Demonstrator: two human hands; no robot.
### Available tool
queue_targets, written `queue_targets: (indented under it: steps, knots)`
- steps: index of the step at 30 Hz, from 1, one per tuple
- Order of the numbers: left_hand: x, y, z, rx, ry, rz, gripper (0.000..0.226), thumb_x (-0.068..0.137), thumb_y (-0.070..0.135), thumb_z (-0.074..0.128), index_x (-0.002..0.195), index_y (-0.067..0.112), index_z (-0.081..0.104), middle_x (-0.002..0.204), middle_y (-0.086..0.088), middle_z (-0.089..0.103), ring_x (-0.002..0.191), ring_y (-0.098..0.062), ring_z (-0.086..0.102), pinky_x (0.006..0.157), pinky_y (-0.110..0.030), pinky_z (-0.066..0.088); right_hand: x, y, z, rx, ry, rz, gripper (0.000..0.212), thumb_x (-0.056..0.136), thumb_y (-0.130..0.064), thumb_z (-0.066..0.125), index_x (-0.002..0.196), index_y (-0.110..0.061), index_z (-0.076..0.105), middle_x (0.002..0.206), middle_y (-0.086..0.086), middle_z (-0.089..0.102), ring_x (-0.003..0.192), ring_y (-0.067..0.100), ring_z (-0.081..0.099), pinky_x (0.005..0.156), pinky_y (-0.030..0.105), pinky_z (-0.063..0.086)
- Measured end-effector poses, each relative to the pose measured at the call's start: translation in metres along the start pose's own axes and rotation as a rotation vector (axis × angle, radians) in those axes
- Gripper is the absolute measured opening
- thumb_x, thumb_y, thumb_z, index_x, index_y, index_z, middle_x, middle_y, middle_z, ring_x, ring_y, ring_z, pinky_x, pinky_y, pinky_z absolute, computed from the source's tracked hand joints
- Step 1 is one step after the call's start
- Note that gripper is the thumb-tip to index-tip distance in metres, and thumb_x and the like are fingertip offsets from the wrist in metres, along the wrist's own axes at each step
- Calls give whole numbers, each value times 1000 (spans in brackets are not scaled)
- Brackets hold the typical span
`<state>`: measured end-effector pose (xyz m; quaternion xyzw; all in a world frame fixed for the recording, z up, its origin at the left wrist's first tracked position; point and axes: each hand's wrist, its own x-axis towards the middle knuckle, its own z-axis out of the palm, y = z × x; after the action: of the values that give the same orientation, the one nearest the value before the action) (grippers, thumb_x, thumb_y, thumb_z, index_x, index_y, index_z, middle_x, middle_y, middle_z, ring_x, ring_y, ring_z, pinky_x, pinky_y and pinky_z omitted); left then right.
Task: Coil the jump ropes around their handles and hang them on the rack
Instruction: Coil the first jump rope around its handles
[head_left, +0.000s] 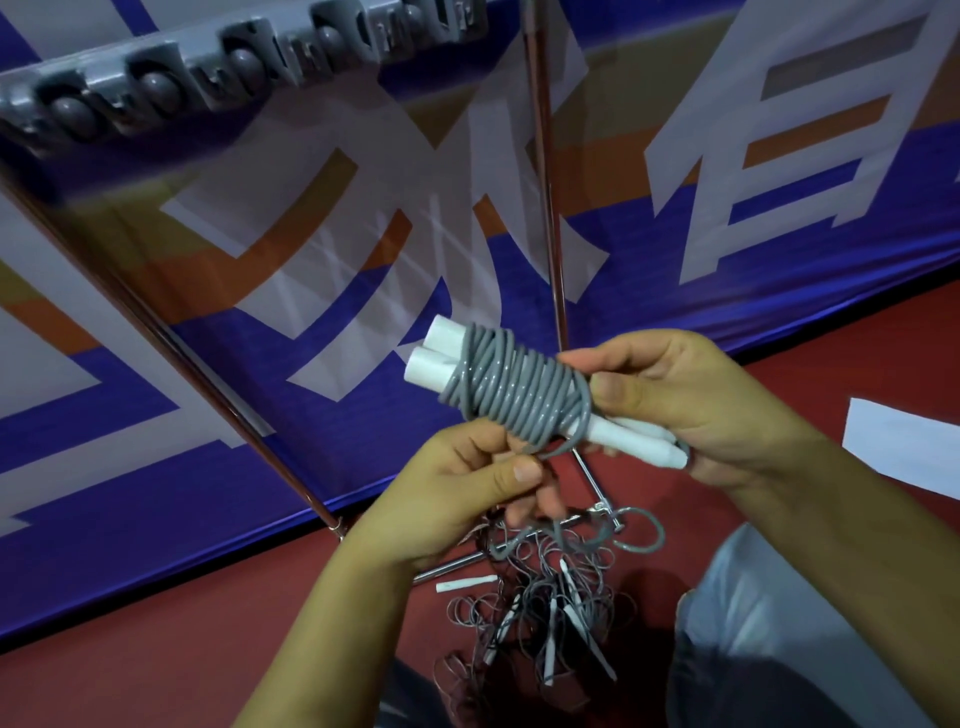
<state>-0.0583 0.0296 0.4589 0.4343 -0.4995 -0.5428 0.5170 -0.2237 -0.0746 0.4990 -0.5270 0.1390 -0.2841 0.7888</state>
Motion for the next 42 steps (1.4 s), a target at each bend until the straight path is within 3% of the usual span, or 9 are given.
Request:
queue_targets:
  steps: [7,12,17,21,23,25,27,34,42]
  knots:
    - [-12,1,7,-159,-108,82,19,90,24,62,82,6,61,72,-9,64,48,-3,43,50,-18,43,1,5,-1,50,200,16,15,64,-10,63,71,-9,76,66,10,70,49,16,65,43,18,49]
    - [-12,5,20,-29,92,43,39,85,53,58,71,17,64,42,5,47,35,-4,30,41,-17,26,-1,10,-2,52,252,41,23,66,-14,64,85,-5,68,65,8,70,49,12,64,45,17,48]
    - [-8,17,30,1,93,-110,49,84,57,40,103,26,74,32,5,30,31,-5,23,40,-17,29,-4,8,-2,29,271,-21,30,52,-24,74,77,-8,76,77,14,73,61,22,70,54,24,55]
    - [-8,17,24,-67,38,-85,27,91,39,57,94,18,73,43,3,53,32,-3,36,38,-17,33,-7,2,-4,-131,352,-92,26,58,-15,71,83,-10,70,68,6,72,58,16,69,54,21,54]
    - [-7,16,20,-160,-3,-66,23,84,28,62,93,11,74,79,-9,73,50,-6,58,54,-19,51,-8,3,-3,-168,359,-107,24,58,-13,70,82,-12,70,66,2,72,60,11,69,56,18,53]
    - [-4,16,18,-258,-15,-79,23,79,18,63,93,3,74,106,-17,70,72,-10,69,70,-22,56,-9,5,-3,-181,370,-117,22,58,-12,70,80,-14,70,65,0,72,59,8,68,56,15,52]
    - [-3,18,17,-295,-24,-112,23,79,13,64,97,1,73,113,-19,68,59,-3,60,60,-16,51,-9,5,-5,-198,380,-132,20,57,-13,71,77,-18,73,67,1,73,60,8,68,56,15,52]
    - [0,24,24,-155,83,-150,22,86,20,53,87,8,72,53,-2,59,35,0,28,37,-12,22,-15,5,-5,-181,313,-136,20,57,-12,71,70,-25,78,70,1,74,65,9,70,60,16,53]
    - [-6,21,34,-159,89,-6,14,75,22,63,80,15,74,69,-4,68,55,-8,57,58,-19,49,-17,3,1,71,288,-21,23,57,-18,68,76,-9,75,59,8,68,45,13,63,43,18,48]
